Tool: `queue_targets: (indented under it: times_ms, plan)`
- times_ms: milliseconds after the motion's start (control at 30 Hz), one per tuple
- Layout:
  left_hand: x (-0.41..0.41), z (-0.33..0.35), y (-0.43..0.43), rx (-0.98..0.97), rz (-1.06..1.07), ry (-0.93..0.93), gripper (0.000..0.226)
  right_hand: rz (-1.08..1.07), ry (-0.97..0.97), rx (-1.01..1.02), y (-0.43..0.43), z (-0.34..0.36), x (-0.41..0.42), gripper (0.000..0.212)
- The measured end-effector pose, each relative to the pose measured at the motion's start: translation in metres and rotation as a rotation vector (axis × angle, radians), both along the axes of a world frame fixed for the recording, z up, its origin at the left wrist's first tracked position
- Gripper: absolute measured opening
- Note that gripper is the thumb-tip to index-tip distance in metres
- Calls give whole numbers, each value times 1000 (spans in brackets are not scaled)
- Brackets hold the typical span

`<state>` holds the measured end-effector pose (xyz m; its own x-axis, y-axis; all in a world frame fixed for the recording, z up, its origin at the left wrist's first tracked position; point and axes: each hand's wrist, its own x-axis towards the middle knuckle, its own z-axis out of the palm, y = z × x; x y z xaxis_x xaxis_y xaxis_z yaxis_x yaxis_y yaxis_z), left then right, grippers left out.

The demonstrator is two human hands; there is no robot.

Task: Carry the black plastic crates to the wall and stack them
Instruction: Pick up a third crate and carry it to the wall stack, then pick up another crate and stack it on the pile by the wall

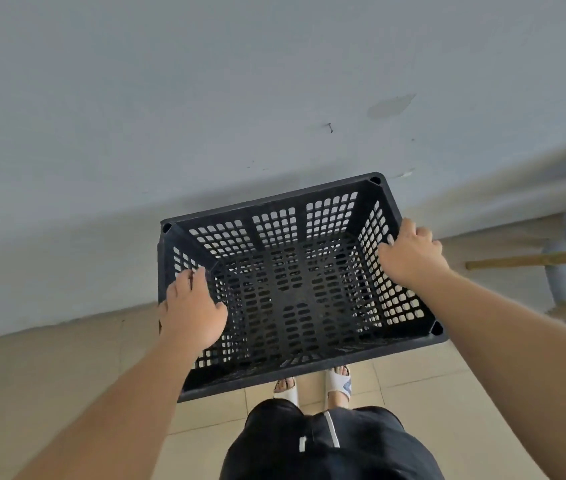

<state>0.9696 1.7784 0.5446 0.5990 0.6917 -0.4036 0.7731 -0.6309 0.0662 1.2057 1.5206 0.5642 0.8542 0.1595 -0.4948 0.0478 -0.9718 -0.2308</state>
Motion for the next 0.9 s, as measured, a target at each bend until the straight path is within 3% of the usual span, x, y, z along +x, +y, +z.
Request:
queue_targets:
  times_ms: [167,567,900]
  plan:
    - [40,27,-29,-102,-215,-55,73,-37,-27,9,-14,27,-35,70]
    - [90,78,-112,-219,-842,-155,75,-472,-167,-19,-76,74,-150,72]
    - [67,121,-270,-253,-1354,-200,74,-954,-183,-83,-200,101,-267,78]
